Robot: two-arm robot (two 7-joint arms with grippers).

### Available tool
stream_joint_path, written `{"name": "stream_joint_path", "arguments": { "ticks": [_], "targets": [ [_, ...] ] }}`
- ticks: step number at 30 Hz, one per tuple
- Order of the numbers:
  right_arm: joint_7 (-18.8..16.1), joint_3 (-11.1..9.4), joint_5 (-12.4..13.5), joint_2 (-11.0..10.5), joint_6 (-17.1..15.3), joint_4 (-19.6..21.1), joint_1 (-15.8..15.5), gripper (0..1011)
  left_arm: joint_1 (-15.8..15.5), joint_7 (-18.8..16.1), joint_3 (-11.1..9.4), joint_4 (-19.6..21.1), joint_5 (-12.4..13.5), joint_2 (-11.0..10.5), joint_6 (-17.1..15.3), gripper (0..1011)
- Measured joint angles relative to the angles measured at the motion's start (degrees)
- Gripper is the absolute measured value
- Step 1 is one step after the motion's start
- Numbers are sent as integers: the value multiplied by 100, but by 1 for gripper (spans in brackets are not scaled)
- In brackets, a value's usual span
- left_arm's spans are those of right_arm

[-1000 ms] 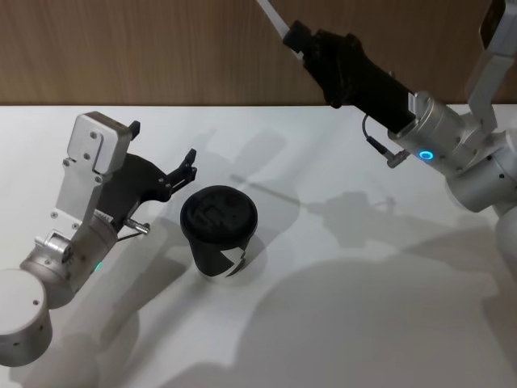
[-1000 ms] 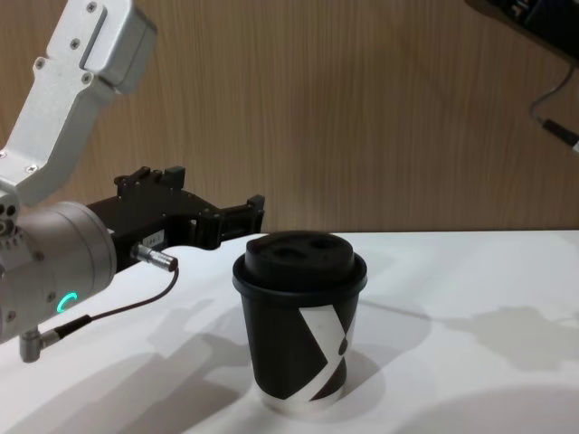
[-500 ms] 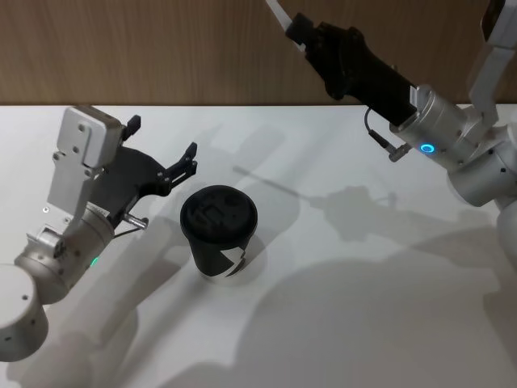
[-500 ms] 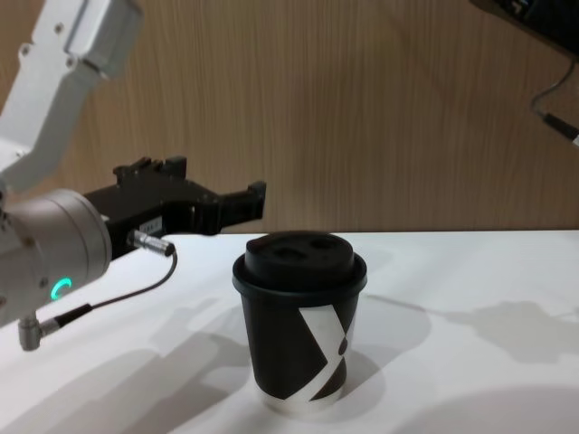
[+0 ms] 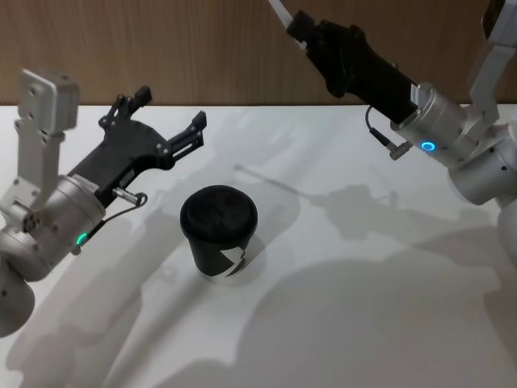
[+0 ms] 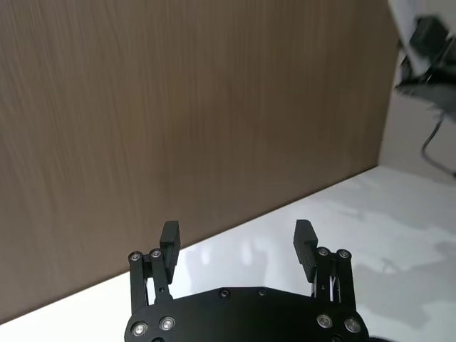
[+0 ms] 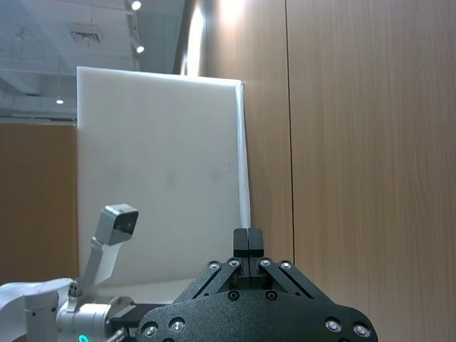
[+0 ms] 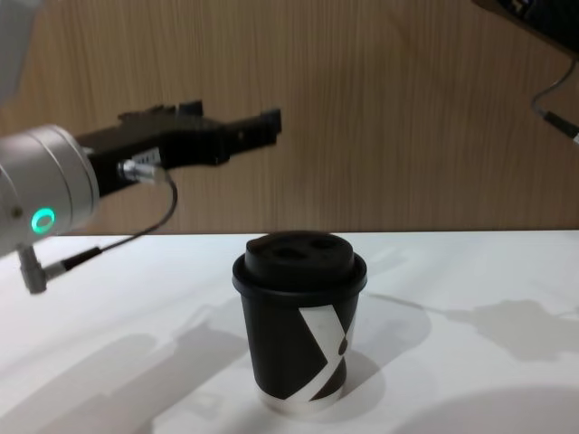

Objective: Pick up the straw with one hand, pass it to the other hand, and insert it into the cup.

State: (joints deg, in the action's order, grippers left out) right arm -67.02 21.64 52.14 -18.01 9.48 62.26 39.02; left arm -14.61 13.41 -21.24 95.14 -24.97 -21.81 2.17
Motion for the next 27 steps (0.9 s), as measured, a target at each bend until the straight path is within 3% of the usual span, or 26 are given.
{"name": "stream_joint_path", "arguments": {
  "ticks": [12,13,18,27],
  "targets": [
    [7,1,5,0,0,-10,7,1,-128,962,241,25,-1155,117,28,1003],
    [7,1,5,0,0,-10,7,1,-128,962,241,25,-1155,117,28,1003],
    [7,1,5,0,0,-13,10,2,-198,1418,320,-28,-1731,206,25,1003],
    [7,1,5,0,-1,-14,13,1,-316,2022,399,-159,-2480,364,-25,1003]
  ]
}}
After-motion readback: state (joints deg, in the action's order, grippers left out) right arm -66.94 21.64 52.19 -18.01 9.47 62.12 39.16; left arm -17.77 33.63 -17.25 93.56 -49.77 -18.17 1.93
